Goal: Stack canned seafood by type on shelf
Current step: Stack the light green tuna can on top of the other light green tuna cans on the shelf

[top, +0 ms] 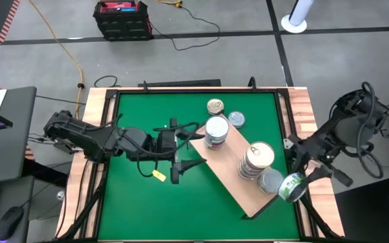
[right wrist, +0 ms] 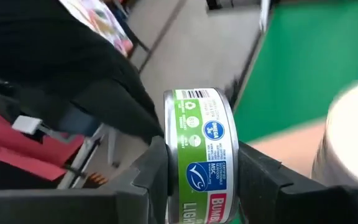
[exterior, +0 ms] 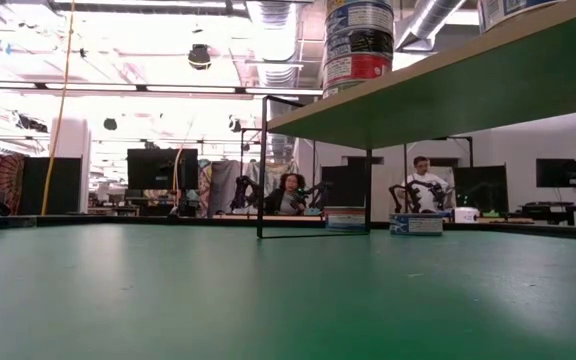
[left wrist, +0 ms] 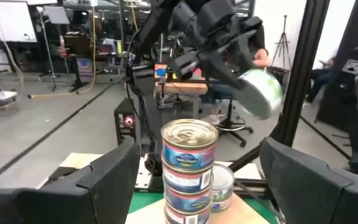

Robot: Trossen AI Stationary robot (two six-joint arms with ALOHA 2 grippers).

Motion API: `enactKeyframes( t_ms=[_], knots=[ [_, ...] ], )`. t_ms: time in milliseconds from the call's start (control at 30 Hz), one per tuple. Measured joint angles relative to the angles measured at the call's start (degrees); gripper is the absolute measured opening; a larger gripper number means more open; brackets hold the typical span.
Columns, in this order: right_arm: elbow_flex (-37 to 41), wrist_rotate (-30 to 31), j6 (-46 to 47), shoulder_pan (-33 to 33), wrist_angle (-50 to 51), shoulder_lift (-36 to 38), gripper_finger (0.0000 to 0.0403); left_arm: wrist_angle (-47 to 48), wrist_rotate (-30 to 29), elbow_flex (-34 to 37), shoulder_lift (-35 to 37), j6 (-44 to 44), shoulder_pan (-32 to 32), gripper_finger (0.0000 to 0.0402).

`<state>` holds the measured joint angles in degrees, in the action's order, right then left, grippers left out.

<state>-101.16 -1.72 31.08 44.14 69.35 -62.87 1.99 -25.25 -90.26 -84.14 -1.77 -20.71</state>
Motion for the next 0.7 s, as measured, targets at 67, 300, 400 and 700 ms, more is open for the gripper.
enactKeyframes(
  t_ms=[67,300,400,700],
  knots=[
    [0.00,0.00,4.93,1.12,4.16,-0.21,0.0176,-0.36,0.15,0.02,0.02,-0.59,-0.03,0.0315],
    [0.25,-0.92,27.06,1.85,21.59,-1.26,0.0173,-2.85,0.99,0.00,0.22,-1.10,-0.26,0.0315],
    [1.20,-2.44,34.06,1.63,19.77,-1.36,0.0173,-2.72,1.00,0.00,0.20,-2.15,-0.39,0.0315],
    [5.05,-5.81,47.73,-0.88,19.21,-3.16,0.0175,-3.04,5.64,-0.09,-1.22,-5.87,-0.88,0.0315]
  ],
)
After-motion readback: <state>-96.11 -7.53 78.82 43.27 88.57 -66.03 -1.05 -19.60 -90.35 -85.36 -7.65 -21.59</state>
